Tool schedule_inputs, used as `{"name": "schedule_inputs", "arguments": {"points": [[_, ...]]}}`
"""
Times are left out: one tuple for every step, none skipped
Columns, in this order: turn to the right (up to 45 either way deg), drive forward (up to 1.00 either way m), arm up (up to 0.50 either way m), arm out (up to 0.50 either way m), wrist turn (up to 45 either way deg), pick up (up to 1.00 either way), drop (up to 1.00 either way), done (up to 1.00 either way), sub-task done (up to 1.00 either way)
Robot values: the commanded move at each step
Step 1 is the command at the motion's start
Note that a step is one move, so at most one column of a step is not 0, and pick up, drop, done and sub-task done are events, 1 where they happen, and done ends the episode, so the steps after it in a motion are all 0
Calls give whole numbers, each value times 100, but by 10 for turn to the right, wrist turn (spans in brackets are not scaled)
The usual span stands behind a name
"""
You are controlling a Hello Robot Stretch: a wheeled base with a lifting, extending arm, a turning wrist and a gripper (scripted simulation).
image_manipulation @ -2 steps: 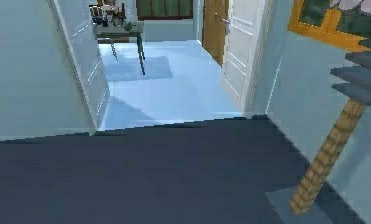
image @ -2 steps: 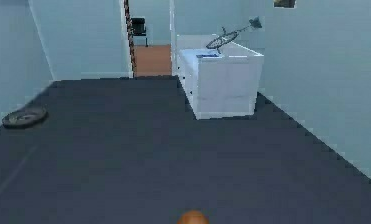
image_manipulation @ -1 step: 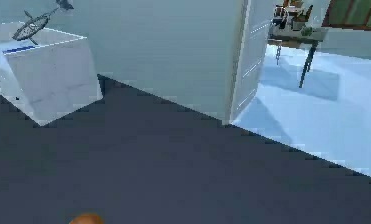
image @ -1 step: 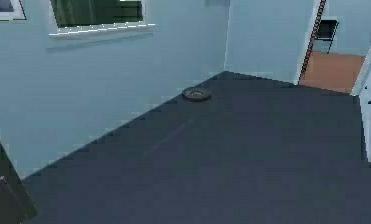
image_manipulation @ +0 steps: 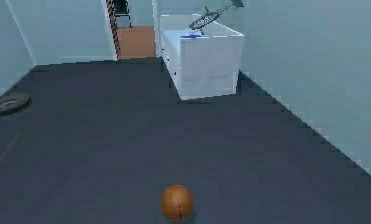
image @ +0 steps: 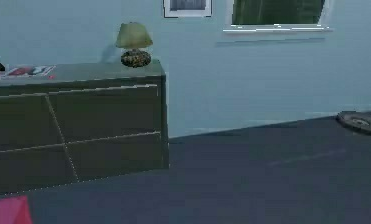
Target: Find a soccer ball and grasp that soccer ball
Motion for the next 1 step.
{"name": "schedule_inputs", "arguments": {"points": [[0,90,0,0,0,0,0,0,0]]}}
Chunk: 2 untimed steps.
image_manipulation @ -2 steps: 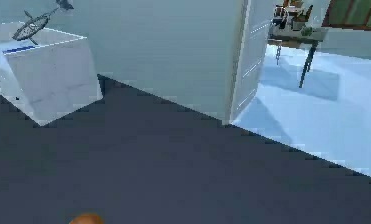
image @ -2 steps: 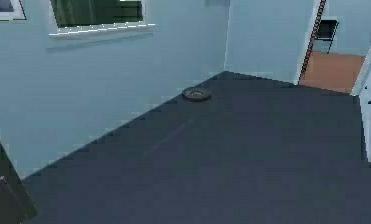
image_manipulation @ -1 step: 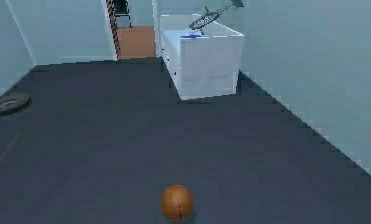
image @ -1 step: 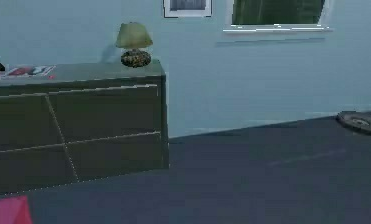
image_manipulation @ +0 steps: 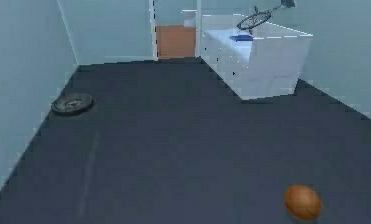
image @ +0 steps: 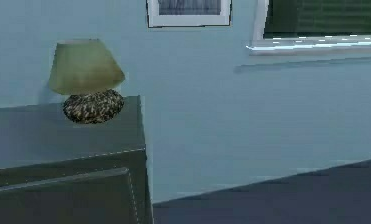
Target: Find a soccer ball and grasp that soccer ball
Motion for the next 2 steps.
{"name": "schedule_inputs", "arguments": {"points": [[-450,0,0,0,0,0,0,0,0],[-450,0,0,0,0,0,0,0,0]]}}
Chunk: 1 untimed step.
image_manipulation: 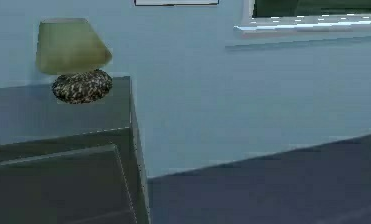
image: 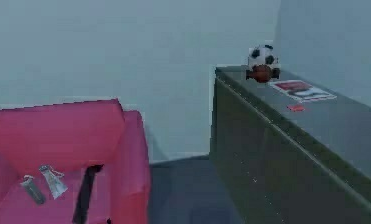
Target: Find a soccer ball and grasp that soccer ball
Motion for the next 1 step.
{"name": "schedule_inputs", "arguments": {"points": [[-450,0,0,0,0,0,0,0,0]]}}
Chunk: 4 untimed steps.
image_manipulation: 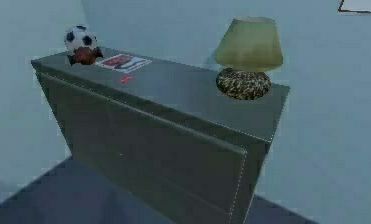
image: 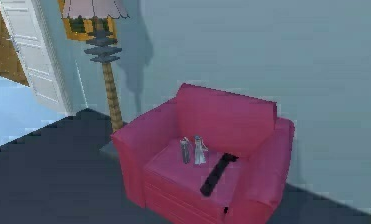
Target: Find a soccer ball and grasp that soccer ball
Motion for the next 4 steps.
{"name": "schedule_inputs", "arguments": {"points": [[-210,0,0,0,0,0,0,0,0],[-30,0,0,0,0,0,0,0,0],[450,0,0,0,0,0,0,0,0],[300,0,0,0,0,0,0,0,0]]}}
